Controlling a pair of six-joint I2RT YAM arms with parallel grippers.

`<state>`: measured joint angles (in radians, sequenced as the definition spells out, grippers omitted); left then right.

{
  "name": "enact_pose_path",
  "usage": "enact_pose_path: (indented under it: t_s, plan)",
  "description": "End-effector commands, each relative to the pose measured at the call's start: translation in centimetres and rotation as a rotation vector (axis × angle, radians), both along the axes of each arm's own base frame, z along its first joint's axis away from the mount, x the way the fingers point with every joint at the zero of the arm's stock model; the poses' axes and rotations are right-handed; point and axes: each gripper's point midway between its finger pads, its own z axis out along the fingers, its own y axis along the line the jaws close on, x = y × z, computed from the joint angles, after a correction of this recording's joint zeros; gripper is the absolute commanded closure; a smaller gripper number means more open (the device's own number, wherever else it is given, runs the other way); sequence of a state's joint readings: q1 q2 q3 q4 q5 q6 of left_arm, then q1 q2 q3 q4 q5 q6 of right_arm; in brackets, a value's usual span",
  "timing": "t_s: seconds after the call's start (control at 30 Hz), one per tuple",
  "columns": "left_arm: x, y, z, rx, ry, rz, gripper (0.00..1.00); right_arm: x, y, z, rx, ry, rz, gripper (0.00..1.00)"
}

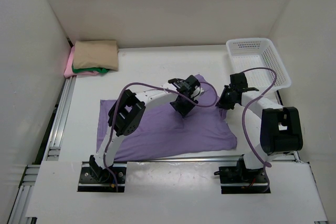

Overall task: Fold and stack the t-shirts
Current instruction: Fold the flattened tshirt in 1/3 of the way, then grap the side of the flattened tshirt furthest away from the robot with both arms

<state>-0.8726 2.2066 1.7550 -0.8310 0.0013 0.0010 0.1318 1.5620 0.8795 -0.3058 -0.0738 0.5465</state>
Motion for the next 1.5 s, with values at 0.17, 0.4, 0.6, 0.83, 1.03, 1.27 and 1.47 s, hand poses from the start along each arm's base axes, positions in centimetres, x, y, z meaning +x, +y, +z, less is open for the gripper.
enact_pose_path:
  t_s: [0.17,0.4,0.6,0.83,1.03,1.27,1.47]
  plan:
    - [4.7,3.2,10.2,-0.045,-0.273,0.132,0.25,0.9,-1.1,6.6,-0.105,-0.226,0.005,0.59]
    - [6.0,17.4,14.2,0.022,-0.367,0.405,0.21,-5.9,-3.2,5.9,-0.196,0.006,-0.104,0.68]
    - [2.7,33.5,11.3,0.196,-0.328,0.755,0.20,-14.6,-2.4,0.8,-0.159,0.222,-0.180,0.90]
    - [-4.0,40.3,4.1,0.310,-0.188,0.925,0.21,-20.8,-4.0,-4.9,-0.200,0.401,-0.322,0.98]
    - [-4.7,41.8,0.6,0.363,-0.120,0.963,0.23,-22.0,-6.1,-5.9,-0.329,0.484,-0.453,0.99]
    - [-2.3,42.4,1.1,0.317,-0.142,1.003,0.26,-23.8,-7.1,-4.8,-0.344,0.471,-0.610,0.92]
    - [0.6,40.7,9.2,0.041,-0.227,1.014,0.13,-12.1,-0.4,3.9,-0.174,0.056,-0.190,0.54]
